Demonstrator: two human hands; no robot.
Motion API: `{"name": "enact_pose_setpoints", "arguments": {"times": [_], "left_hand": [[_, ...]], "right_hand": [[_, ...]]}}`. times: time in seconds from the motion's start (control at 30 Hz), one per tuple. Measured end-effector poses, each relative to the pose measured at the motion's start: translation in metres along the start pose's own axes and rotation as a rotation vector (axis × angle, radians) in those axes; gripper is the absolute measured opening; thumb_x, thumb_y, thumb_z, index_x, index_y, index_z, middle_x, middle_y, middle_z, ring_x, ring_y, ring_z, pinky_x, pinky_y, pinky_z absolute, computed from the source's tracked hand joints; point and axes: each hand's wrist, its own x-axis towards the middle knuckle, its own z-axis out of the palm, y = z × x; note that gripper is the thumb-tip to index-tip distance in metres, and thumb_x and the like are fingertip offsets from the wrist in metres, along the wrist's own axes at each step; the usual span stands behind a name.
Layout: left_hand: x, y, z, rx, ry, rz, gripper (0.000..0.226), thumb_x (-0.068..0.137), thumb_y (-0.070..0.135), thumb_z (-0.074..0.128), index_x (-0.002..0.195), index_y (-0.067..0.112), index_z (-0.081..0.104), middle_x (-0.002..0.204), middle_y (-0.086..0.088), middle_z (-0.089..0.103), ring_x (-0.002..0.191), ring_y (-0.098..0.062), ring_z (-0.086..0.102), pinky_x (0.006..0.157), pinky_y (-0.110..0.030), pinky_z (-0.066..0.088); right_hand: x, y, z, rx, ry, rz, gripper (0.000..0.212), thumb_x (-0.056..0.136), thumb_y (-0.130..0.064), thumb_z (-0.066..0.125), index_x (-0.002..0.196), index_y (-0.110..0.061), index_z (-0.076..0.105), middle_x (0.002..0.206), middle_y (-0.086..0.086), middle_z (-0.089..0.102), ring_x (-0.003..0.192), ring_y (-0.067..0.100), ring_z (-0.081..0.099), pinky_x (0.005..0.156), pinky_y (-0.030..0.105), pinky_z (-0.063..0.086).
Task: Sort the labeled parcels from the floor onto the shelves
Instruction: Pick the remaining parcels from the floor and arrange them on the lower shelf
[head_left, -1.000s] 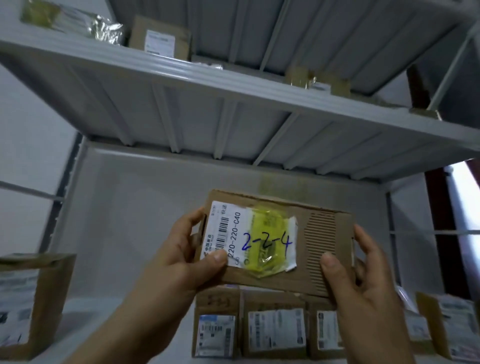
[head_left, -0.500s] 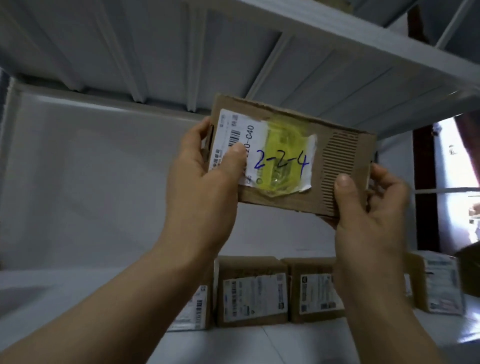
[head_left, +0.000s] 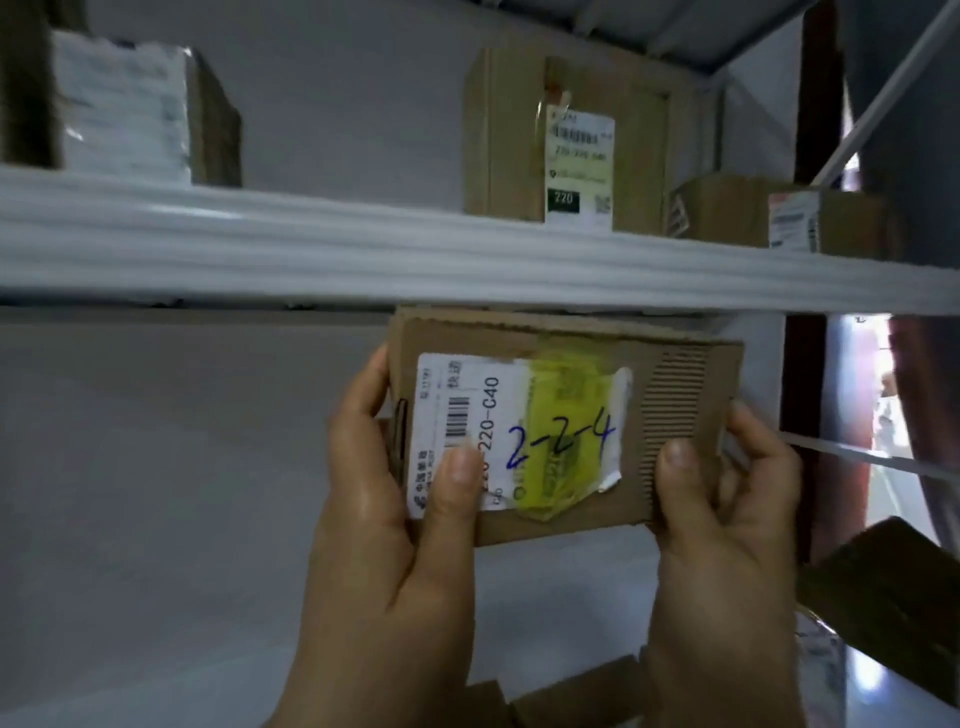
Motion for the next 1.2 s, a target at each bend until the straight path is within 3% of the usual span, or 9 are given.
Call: {"name": "enact_pose_setpoints", "arguments": {"times": [0.13, 0.3, 0.43, 0.5, 0.67, 0.73, 0.87, 1.07, 1.2], "left_hand": [[0.045, 0.048, 0.004, -0.016, -0.079, -0.017, 0.057, 0.088, 0.042, 0.053, 0.141, 0.041, 0.033, 0.119, 0.016, 0.065, 0.104, -0.01, 0.068, 0.075, -0.035, 0.061], [0.122, 0.103, 0.012, -0.023, -0.118, -0.006, 0.043, 0.092, 0.028, 0.055, 0.129, 0.037, 0.037, 0.116, 0.021, 0.061, 0.107, -0.005, 0.064, 0.081, -0.02, 0.056], [0.171, 0.134, 0.021, 0.103, -0.198, 0.051, 0.036, 0.093, 0.02, 0.055, 0.118, 0.038, 0.037, 0.111, 0.031, 0.056, 0.099, 0.008, 0.059, 0.072, -0.003, 0.045], [0.192, 0.142, 0.021, 0.13, -0.218, 0.021, 0.039, 0.093, 0.021, 0.057, 0.12, 0.039, 0.036, 0.111, 0.033, 0.055, 0.1, 0.008, 0.059, 0.073, -0.004, 0.045], [0.256, 0.153, -0.008, 0.162, -0.273, -0.168, 0.09, 0.091, 0.002, 0.062, 0.139, 0.063, 0.015, 0.103, 0.034, 0.057, 0.094, 0.003, 0.067, 0.069, -0.017, 0.057], [0.285, 0.156, -0.025, 0.246, -0.322, -0.241, 0.088, 0.087, 0.002, 0.068, 0.135, 0.063, 0.026, 0.097, 0.03, 0.063, 0.088, 0.003, 0.068, 0.063, -0.02, 0.059], [0.333, 0.171, -0.058, 0.405, -0.393, -0.27, 0.074, 0.081, 0.0, 0.073, 0.123, 0.051, 0.04, 0.093, 0.015, 0.065, 0.078, -0.001, 0.068, 0.06, -0.025, 0.06], [0.365, 0.184, -0.098, 0.589, -0.459, -0.212, 0.071, 0.08, 0.0, 0.073, 0.119, 0.047, 0.038, 0.089, 0.017, 0.062, 0.077, 0.009, 0.064, 0.052, -0.016, 0.054], [0.365, 0.179, -0.113, 0.684, -0.475, -0.228, 0.071, 0.08, 0.002, 0.073, 0.121, 0.048, 0.037, 0.084, 0.03, 0.062, 0.078, 0.011, 0.063, 0.057, -0.017, 0.054]], "right_hand": [[0.041, -0.054, 0.014, 0.088, -0.013, 0.05, 0.043, 0.083, -0.025, 0.068, 0.119, -0.046, 0.058, 0.122, 0.001, 0.07, 0.114, 0.02, 0.067, 0.102, 0.051, 0.049], [0.107, -0.132, 0.035, 0.038, -0.09, 0.049, 0.049, 0.09, -0.005, 0.065, 0.12, -0.044, 0.056, 0.12, 0.005, 0.069, 0.118, 0.026, 0.063, 0.1, 0.043, 0.052], [0.159, -0.177, 0.055, -0.017, -0.102, 0.105, 0.055, 0.094, 0.005, 0.059, 0.116, -0.045, 0.054, 0.112, -0.01, 0.071, 0.116, 0.014, 0.064, 0.107, 0.046, 0.048], [0.179, -0.192, 0.065, -0.049, -0.135, 0.147, 0.052, 0.094, 0.006, 0.058, 0.117, -0.041, 0.053, 0.108, -0.009, 0.072, 0.11, 0.012, 0.067, 0.106, 0.046, 0.049], [0.211, -0.211, 0.099, -0.319, -0.286, 0.213, 0.067, 0.095, -0.004, 0.063, 0.136, -0.049, 0.037, 0.111, 0.003, 0.066, 0.103, 0.016, 0.068, 0.094, 0.05, 0.057], [0.219, -0.213, 0.117, -0.43, -0.373, 0.225, 0.072, 0.095, -0.006, 0.063, 0.138, -0.055, 0.033, 0.115, 0.003, 0.061, 0.104, 0.018, 0.066, 0.089, 0.047, 0.059], [0.222, -0.209, 0.161, -0.581, -0.591, 0.198, 0.071, 0.093, -0.011, 0.067, 0.143, -0.049, 0.033, 0.123, -0.007, 0.057, 0.096, 0.005, 0.062, 0.077, 0.022, 0.054], [0.222, -0.215, 0.227, -1.044, -0.881, -0.168, 0.081, 0.084, -0.037, 0.076, 0.151, -0.039, 0.031, 0.152, 0.004, 0.033, 0.141, 0.027, 0.028, 0.115, 0.041, 0.026], [0.229, -0.22, 0.264, -0.951, -1.133, -0.257, 0.057, 0.087, -0.033, 0.072, 0.139, -0.034, 0.047, 0.128, 0.002, 0.059, 0.124, 0.026, 0.047, 0.099, 0.037, 0.037]]}}
